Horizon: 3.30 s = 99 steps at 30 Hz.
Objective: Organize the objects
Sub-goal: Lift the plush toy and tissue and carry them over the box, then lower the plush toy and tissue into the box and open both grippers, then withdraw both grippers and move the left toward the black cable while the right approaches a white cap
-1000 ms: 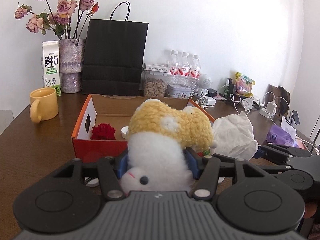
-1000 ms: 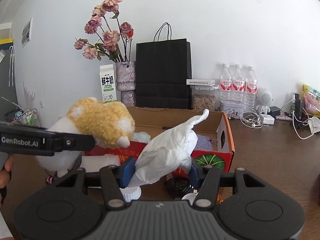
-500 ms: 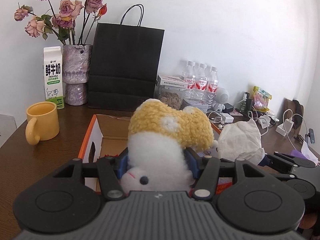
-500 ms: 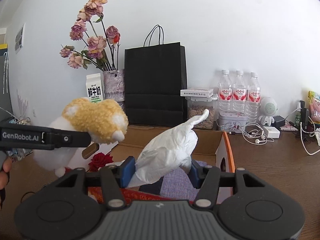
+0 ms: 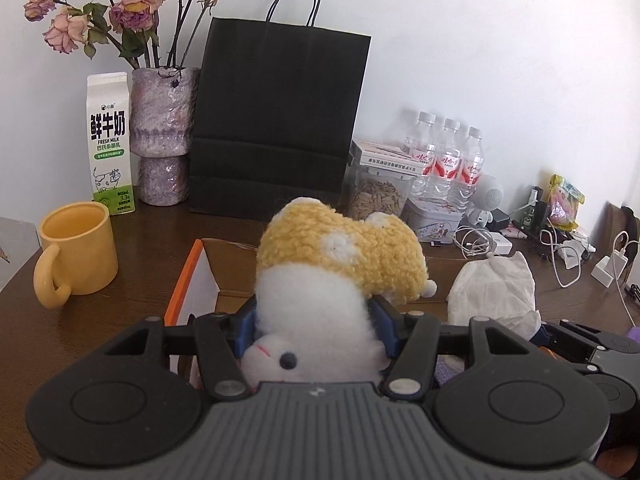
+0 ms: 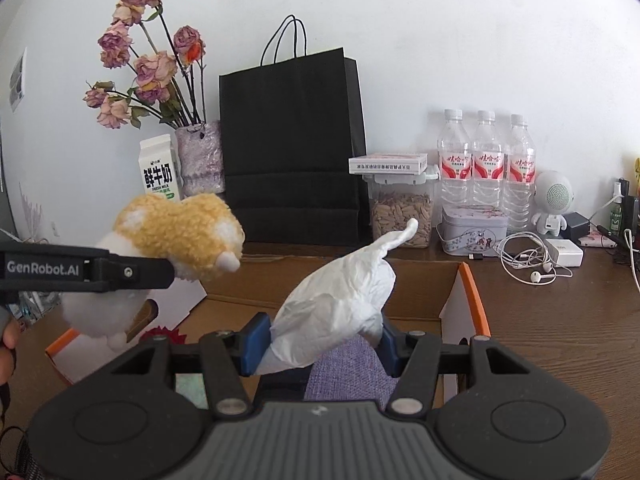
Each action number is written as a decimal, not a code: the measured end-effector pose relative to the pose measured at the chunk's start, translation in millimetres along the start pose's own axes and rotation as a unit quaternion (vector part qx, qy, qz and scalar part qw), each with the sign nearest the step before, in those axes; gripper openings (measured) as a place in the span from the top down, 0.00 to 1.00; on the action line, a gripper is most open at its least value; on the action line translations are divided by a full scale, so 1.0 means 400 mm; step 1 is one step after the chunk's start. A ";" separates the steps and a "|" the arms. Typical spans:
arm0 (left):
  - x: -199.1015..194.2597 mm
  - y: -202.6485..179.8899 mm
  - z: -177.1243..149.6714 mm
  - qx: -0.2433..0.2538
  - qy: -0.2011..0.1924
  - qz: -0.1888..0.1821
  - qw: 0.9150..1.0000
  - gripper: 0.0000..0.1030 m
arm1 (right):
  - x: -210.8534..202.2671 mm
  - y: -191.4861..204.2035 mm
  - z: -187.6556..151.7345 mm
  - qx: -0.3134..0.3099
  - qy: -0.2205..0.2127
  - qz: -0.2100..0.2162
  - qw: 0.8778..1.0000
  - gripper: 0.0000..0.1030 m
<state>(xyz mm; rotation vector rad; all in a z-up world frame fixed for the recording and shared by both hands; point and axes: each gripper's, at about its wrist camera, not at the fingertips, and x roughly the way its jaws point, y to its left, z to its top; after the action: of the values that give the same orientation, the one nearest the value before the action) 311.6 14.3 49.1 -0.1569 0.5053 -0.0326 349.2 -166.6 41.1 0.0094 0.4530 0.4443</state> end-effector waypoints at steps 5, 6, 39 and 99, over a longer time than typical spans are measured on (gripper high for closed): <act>0.029 0.013 -0.006 -0.002 0.016 0.009 1.000 0.43 | 0.019 -0.025 -0.018 0.013 0.015 0.002 1.000 0.47; 0.031 0.013 -0.007 -0.001 0.018 0.010 1.000 0.43 | 0.022 -0.025 -0.021 0.013 0.018 0.001 1.000 0.47; -0.041 -0.030 -0.015 0.028 -0.038 0.013 0.999 0.00 | -0.039 0.020 -0.028 -0.030 -0.008 -0.043 0.999 0.01; -0.390 0.180 -0.291 -0.003 0.018 0.112 0.994 0.00 | -0.392 0.060 -0.283 -0.036 0.052 -0.075 0.995 0.00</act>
<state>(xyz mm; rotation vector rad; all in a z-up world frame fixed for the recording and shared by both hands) 118.2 79.9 12.0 -0.1042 0.5556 0.1851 164.8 -220.4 7.7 -0.1170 0.5353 0.3131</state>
